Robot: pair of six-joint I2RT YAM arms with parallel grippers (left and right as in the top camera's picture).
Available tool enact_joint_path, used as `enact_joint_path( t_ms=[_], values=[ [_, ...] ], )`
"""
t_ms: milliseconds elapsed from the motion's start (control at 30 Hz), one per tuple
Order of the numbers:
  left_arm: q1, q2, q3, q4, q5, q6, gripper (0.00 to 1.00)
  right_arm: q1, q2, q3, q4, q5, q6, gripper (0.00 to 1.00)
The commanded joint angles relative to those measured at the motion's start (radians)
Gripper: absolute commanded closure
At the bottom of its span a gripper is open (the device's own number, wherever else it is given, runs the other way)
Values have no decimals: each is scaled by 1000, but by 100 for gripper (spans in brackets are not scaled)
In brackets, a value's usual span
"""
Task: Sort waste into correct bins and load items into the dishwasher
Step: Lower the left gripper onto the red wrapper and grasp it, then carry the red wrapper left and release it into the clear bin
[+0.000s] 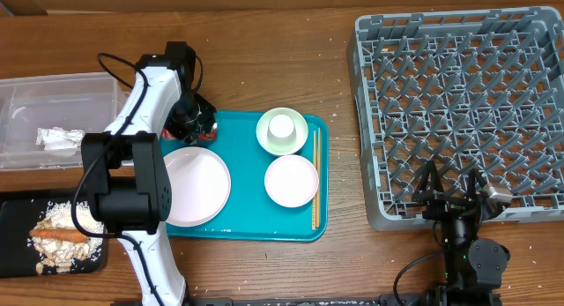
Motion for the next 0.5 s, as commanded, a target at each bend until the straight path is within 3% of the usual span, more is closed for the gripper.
enact_joint_path(
  t_ms=[0,67,233,467],
  values=[
    [-2,-2,-8,-13,-21,-8,90,-6,-10,-10,6,10,-6,0],
    [-2,-2,-8,-19,-21,-6,96,-6,-10,-10,6,10,-6,0],
    [-2,-3,29,-58,-21,16,96,-6,-10,-10,6,10,-6,0],
    [8,-4,313,-222,-69,79,96,-6,-10,-10,6,10,-6,0]
  ],
)
